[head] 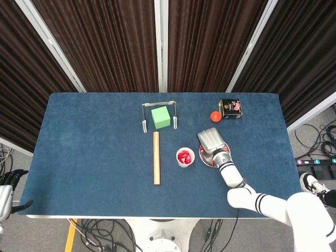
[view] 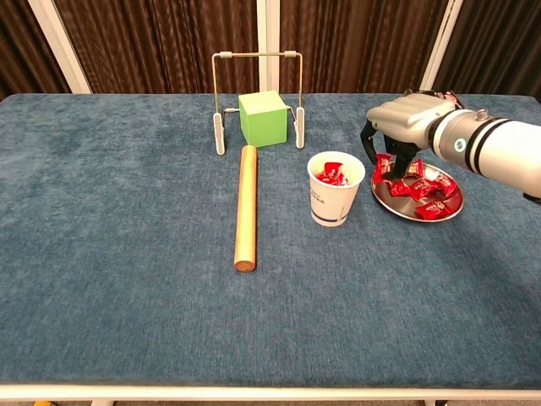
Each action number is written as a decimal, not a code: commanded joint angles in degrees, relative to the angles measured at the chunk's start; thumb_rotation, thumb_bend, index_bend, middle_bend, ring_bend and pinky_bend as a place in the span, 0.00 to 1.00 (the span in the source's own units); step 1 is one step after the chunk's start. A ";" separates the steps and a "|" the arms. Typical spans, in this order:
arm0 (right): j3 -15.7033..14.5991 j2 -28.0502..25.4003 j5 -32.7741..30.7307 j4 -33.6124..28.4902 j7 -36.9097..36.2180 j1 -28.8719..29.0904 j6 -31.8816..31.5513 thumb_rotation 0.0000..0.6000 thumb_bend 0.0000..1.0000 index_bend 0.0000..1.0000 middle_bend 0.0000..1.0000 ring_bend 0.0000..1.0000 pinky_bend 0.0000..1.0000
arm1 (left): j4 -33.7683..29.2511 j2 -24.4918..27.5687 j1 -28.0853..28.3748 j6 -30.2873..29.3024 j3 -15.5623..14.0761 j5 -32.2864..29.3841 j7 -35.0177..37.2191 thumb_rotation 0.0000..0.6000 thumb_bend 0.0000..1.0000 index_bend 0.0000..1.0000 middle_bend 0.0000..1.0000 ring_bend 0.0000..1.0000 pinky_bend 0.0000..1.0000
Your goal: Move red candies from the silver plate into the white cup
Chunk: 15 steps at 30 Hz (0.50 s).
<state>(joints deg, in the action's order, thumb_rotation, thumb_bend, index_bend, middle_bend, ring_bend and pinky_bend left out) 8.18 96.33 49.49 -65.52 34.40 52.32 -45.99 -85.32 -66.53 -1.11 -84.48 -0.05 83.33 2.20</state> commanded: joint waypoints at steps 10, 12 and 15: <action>2.66 -14.44 12.36 -24.10 -9.28 -4.19 -8.95 1.00 0.33 0.65 1.00 0.98 1.00 | -0.62 0.43 -0.25 -0.74 -0.15 0.56 -0.33 1.00 0.00 0.27 0.28 0.20 0.21; 2.42 -13.95 12.43 -24.71 -9.45 -3.49 -7.43 1.00 0.33 0.64 1.00 0.98 1.00 | -0.58 0.43 -0.26 -0.84 -0.15 0.65 -0.24 1.00 0.00 0.27 0.28 0.20 0.21; 1.86 -12.35 12.25 -24.21 -8.88 -2.59 -5.98 1.00 0.33 0.63 1.00 0.98 1.00 | -0.47 0.45 -0.36 -0.93 -0.17 0.59 -0.21 1.00 0.00 0.27 0.28 0.20 0.21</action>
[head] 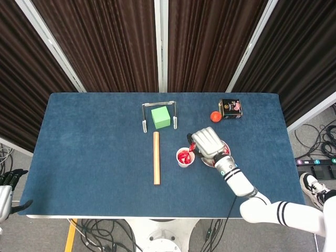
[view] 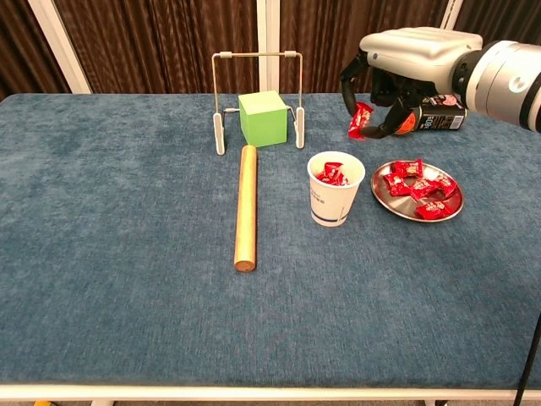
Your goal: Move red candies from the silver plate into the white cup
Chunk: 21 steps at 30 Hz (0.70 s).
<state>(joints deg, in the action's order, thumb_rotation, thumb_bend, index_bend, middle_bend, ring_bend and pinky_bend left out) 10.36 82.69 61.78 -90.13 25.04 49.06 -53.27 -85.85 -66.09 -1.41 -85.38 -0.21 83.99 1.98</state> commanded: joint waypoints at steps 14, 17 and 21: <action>-2.33 5.07 -1.57 2.90 4.21 2.09 2.54 1.00 0.33 0.34 0.96 0.97 1.00 | 0.84 -0.42 -0.39 0.11 -0.02 -0.61 0.63 1.00 0.00 0.27 0.28 0.20 0.21; -2.30 4.41 -1.25 2.05 4.10 1.68 1.62 1.00 0.33 0.29 0.96 0.97 1.00 | 0.84 -0.45 -0.33 0.12 -0.02 -0.48 0.65 1.00 0.00 0.27 0.28 0.20 0.21; -1.74 2.89 -0.42 1.34 2.71 0.23 -1.05 1.00 0.31 0.28 0.96 0.97 1.00 | 0.78 -0.44 -0.24 -0.06 0.09 -0.26 0.60 1.00 0.00 0.27 0.28 0.20 0.21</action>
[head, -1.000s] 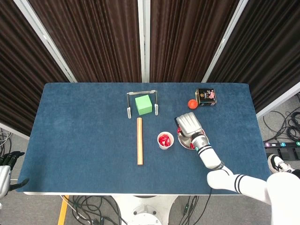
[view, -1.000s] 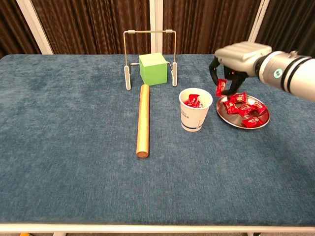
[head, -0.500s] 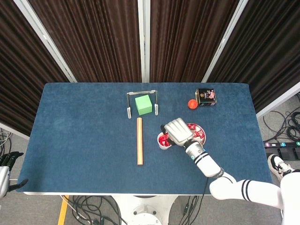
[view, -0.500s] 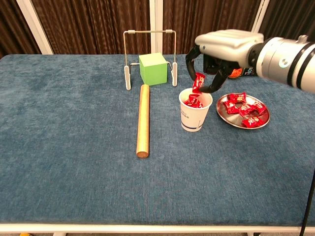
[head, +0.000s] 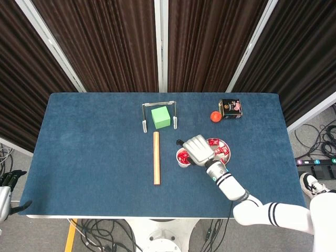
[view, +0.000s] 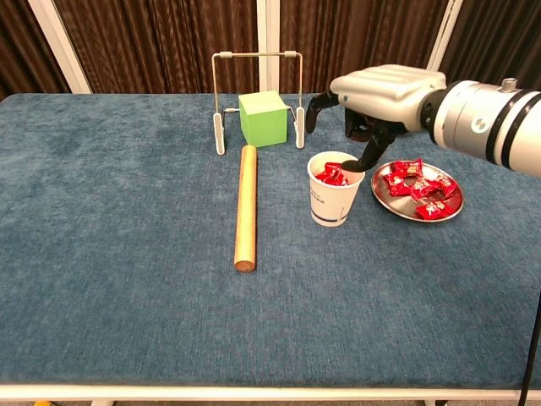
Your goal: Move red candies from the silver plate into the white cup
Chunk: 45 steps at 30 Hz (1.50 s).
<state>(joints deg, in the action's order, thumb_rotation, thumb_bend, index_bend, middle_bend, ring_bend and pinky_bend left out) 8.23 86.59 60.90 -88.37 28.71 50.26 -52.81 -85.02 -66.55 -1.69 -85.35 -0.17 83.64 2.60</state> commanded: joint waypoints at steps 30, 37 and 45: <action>-2.02 9.61 -9.09 25.20 1.38 -1.58 7.78 1.00 0.16 0.44 0.94 0.97 1.00 | -0.86 0.19 0.40 0.73 -0.12 -0.18 -1.14 1.00 0.00 0.27 0.28 0.20 0.21; -1.46 10.38 -9.42 26.05 2.07 -1.21 8.24 1.00 0.18 0.44 0.94 0.97 1.00 | -0.35 -0.04 0.45 0.92 -0.08 -0.30 -0.71 1.00 0.00 0.27 0.28 0.20 0.21; -1.33 11.37 -10.60 27.09 3.54 -0.78 9.22 1.00 0.23 0.46 0.94 0.97 1.00 | -0.46 -0.03 0.52 1.06 0.00 -0.45 -0.82 1.00 0.00 0.27 0.28 0.20 0.21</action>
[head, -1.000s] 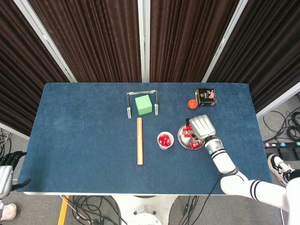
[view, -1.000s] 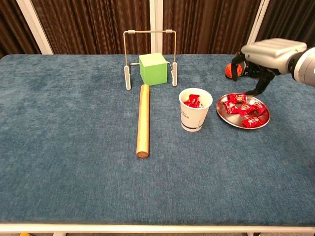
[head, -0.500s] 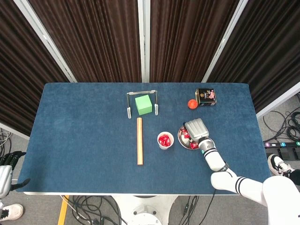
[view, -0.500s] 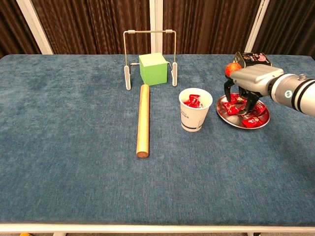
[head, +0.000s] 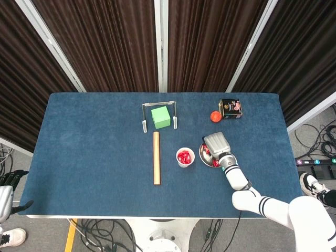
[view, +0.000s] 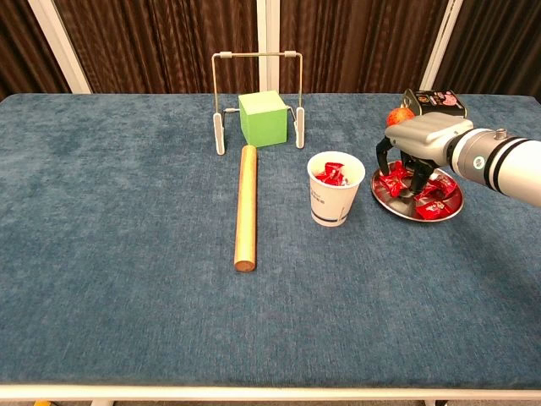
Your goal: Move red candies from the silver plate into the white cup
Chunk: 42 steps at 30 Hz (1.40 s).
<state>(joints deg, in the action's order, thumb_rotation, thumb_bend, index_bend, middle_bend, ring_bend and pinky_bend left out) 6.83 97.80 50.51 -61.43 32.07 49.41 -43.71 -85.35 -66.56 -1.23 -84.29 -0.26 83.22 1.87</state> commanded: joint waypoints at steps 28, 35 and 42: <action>3.13 -14.34 13.98 -29.77 -8.54 -1.46 -7.87 1.00 0.34 0.51 0.93 0.97 1.00 | -0.43 0.29 0.03 -0.96 0.13 0.81 -0.25 1.00 0.00 0.27 0.28 0.20 0.21; 1.80 -10.97 12.62 -27.38 -5.67 -0.18 -6.76 1.00 0.34 0.45 0.93 0.97 1.00 | -0.09 0.23 -0.33 -0.98 -0.06 0.51 0.22 1.00 0.00 0.27 0.28 0.20 0.21; 1.17 -10.95 11.60 -27.55 -4.41 -0.07 -6.81 1.00 0.28 0.36 0.93 0.97 1.00 | 0.17 0.04 -0.35 -0.97 0.00 0.46 0.40 1.00 0.00 0.27 0.28 0.20 0.21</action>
<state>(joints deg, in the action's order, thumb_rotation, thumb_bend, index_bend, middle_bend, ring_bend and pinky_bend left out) 8.02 86.87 62.13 -88.96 27.64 49.34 -50.52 -85.19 -66.52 -1.58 -85.25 -0.25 83.67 2.27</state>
